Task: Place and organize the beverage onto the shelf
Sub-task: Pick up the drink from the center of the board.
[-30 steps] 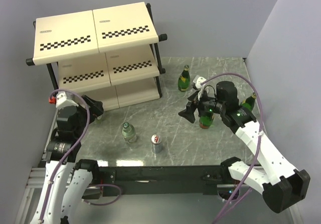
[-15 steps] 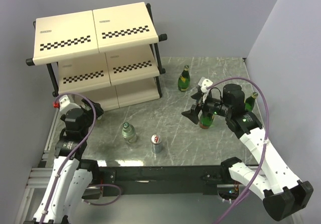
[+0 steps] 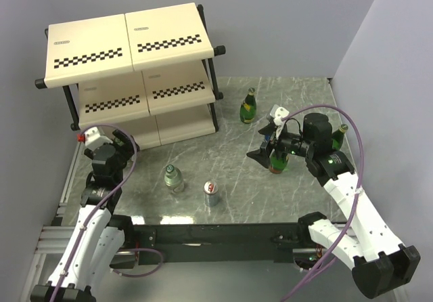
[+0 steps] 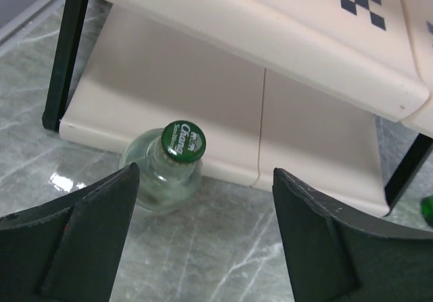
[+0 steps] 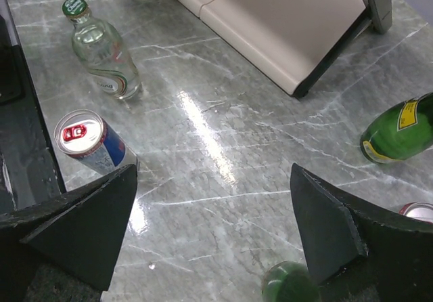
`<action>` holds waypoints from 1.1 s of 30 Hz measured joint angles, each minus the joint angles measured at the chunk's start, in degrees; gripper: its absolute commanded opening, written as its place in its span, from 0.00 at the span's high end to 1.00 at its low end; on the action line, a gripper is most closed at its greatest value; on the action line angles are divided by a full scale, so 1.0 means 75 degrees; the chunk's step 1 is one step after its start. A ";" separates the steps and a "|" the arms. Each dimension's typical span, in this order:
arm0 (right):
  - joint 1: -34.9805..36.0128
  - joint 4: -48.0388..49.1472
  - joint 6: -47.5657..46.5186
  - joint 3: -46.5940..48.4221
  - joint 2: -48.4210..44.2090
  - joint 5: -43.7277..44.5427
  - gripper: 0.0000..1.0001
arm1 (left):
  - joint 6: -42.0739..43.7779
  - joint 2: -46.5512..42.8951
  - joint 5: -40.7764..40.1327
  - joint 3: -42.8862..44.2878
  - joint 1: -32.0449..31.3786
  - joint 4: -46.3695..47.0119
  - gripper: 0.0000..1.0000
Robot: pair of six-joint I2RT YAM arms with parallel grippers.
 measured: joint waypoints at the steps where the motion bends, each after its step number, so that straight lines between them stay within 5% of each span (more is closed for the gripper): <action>1: -0.0006 0.0000 -0.0020 0.0000 0.0000 -0.0023 0.00 | 0.0099 0.0087 0.0000 -0.0035 0.0000 0.0166 0.16; 20: -0.0096 -0.0003 -0.0082 -0.0003 -0.0006 -0.0256 0.00 | 0.0752 0.1064 -0.0236 -0.0146 0.0003 0.0790 0.33; 33: -0.0172 -0.0006 -0.0085 -0.0003 -0.0041 -0.0393 0.00 | 0.1011 0.1422 -0.0490 -0.0070 0.0015 0.1049 0.35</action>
